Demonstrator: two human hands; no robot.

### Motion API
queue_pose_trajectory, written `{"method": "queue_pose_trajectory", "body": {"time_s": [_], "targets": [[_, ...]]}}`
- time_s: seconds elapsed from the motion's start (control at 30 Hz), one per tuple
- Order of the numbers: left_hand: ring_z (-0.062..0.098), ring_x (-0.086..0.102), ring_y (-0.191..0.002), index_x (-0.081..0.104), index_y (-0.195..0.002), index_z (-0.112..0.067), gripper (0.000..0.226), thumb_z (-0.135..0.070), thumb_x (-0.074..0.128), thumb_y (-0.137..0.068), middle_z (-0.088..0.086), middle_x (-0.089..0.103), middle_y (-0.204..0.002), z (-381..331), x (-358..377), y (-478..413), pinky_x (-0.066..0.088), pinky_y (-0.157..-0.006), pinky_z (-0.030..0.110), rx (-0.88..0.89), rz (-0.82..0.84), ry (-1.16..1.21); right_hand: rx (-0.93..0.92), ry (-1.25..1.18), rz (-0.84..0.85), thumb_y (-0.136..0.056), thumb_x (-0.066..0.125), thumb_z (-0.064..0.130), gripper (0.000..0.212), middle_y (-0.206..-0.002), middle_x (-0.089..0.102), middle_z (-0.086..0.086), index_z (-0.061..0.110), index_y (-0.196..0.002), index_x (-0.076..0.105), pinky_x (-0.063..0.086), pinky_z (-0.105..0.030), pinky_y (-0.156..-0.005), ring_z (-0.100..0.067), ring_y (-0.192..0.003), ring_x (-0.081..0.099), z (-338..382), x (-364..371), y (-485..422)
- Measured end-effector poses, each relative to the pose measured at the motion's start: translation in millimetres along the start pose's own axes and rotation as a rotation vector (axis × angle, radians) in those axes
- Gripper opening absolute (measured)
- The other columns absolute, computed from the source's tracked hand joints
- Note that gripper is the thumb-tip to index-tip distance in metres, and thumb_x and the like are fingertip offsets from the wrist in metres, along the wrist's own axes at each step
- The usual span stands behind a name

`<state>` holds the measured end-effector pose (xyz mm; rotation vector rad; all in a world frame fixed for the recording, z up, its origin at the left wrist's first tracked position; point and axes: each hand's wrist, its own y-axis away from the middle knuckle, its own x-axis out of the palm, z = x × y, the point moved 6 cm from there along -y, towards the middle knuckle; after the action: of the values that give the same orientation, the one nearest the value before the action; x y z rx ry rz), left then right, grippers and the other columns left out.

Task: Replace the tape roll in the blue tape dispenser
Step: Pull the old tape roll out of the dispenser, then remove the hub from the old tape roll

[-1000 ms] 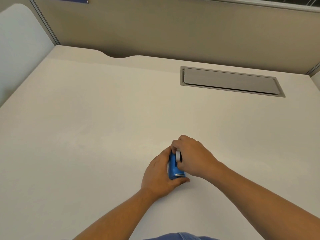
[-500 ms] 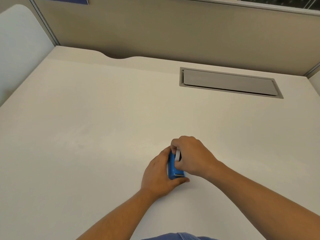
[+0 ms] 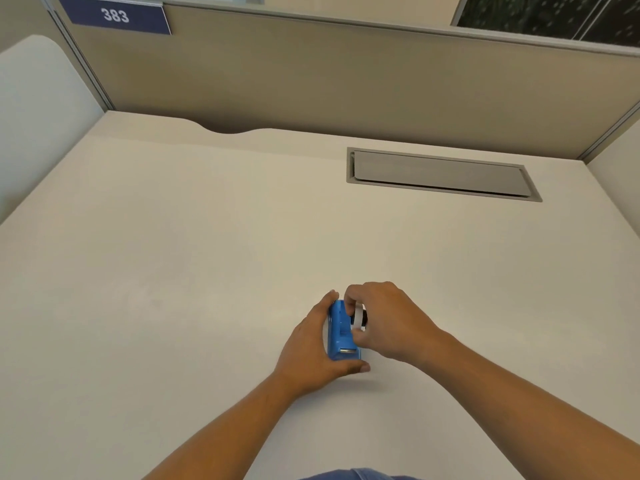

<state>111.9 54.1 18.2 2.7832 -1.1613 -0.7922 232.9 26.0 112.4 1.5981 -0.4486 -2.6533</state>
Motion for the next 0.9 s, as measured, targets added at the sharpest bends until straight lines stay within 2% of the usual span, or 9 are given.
{"method": "queue_pose_trajectory", "body": {"time_s": [0.13,0.17,0.23,0.3,0.47,0.57,0.67,0.77,0.9], "targets": [[-0.027,0.026,-0.122,0.02,-0.145,-0.048,0.109,-0.076,0.074,-0.054,-0.044,0.027,-0.137,-17,-13,18,0.024,-0.092,-0.002,0.024,-0.027,0.073,-0.004,-0.043,-0.007,-0.072,0.072,0.016,0.022,-0.08,0.059,0.006,0.025,-0.083,0.055,0.054,-0.035,-0.063,-0.014,-0.071,0.055,1,-6,18],[-0.026,0.028,-0.122,0.026,-0.144,-0.046,0.101,-0.077,0.07,-0.058,-0.041,0.031,-0.138,-21,-16,24,0.025,-0.092,0.0,0.016,-0.048,0.09,-0.007,-0.054,-0.007,-0.072,0.073,0.017,0.023,-0.078,0.058,0.008,0.026,-0.082,0.055,0.052,-0.033,-0.061,-0.013,-0.069,0.054,1,-8,23],[-0.012,0.042,-0.122,0.044,-0.136,-0.04,0.083,-0.077,0.064,-0.065,-0.028,0.048,-0.135,-29,-18,36,0.036,-0.099,0.014,-0.031,-0.069,0.168,-0.03,-0.062,-0.014,-0.073,0.073,0.021,0.024,-0.077,0.056,0.01,0.03,-0.082,0.053,0.046,-0.026,-0.059,-0.012,-0.07,0.052,4,-9,36],[0.002,0.059,-0.113,0.057,-0.125,-0.033,0.066,-0.067,0.07,-0.07,-0.013,0.065,-0.123,-38,-15,48,0.049,-0.098,0.029,-0.077,-0.046,0.319,-0.056,-0.065,-0.027,-0.075,0.07,0.023,0.022,-0.077,0.056,0.012,0.034,-0.083,0.052,0.042,-0.022,-0.061,-0.013,-0.075,0.052,9,-10,49],[0.013,0.071,-0.095,0.069,-0.11,-0.027,0.035,-0.037,0.078,-0.078,-0.001,0.075,-0.105,-65,-9,73,0.056,-0.087,0.029,-0.094,0.058,0.493,-0.05,-0.141,-0.027,-0.068,0.067,0.018,0.027,-0.076,0.053,0.012,0.033,-0.086,0.054,0.055,-0.031,-0.057,-0.01,-0.063,0.057,19,-13,75],[0.018,0.072,-0.093,0.072,-0.107,-0.023,0.027,-0.03,0.077,-0.081,0.002,0.077,-0.1,-71,-12,78,0.056,-0.088,0.034,-0.118,0.013,0.537,-0.062,-0.16,-0.042,-0.068,0.064,0.018,0.027,-0.074,0.055,0.011,0.034,-0.087,0.054,0.052,-0.028,-0.055,-0.012,-0.063,0.058,23,-14,82],[0.019,0.073,-0.092,0.074,-0.104,-0.024,0.024,-0.027,0.078,-0.081,0.0,0.078,-0.097,-75,-15,83,0.057,-0.083,0.029,-0.129,0.0,0.571,-0.078,-0.2,-0.052,-0.07,0.066,0.021,0.03,-0.077,0.057,0.013,0.038,-0.092,0.055,0.048,-0.021,-0.052,-0.009,-0.064,0.057,26,-15,87],[0.021,0.073,-0.089,0.077,-0.099,-0.028,0.025,-0.03,0.081,-0.075,0.0,0.078,-0.095,-77,-16,87,0.058,-0.077,0.026,-0.145,-0.008,0.603,-0.078,-0.227,-0.045,-0.071,0.068,0.026,0.041,-0.091,0.06,0.019,0.046,-0.104,0.054,0.045,-0.015,-0.052,-0.006,-0.067,0.059,25,-17,92],[0.02,0.074,-0.088,0.077,-0.096,-0.035,0.03,-0.038,0.081,-0.066,0.0,0.079,-0.094,-85,-16,93,0.059,-0.076,0.028,-0.159,-0.002,0.647,-0.054,-0.274,-0.053,-0.071,0.072,0.035,0.054,-0.106,0.058,0.023,0.052,-0.117,0.049,0.046,-0.015,-0.054,-0.007,-0.067,0.059,22,-21,99]]}}
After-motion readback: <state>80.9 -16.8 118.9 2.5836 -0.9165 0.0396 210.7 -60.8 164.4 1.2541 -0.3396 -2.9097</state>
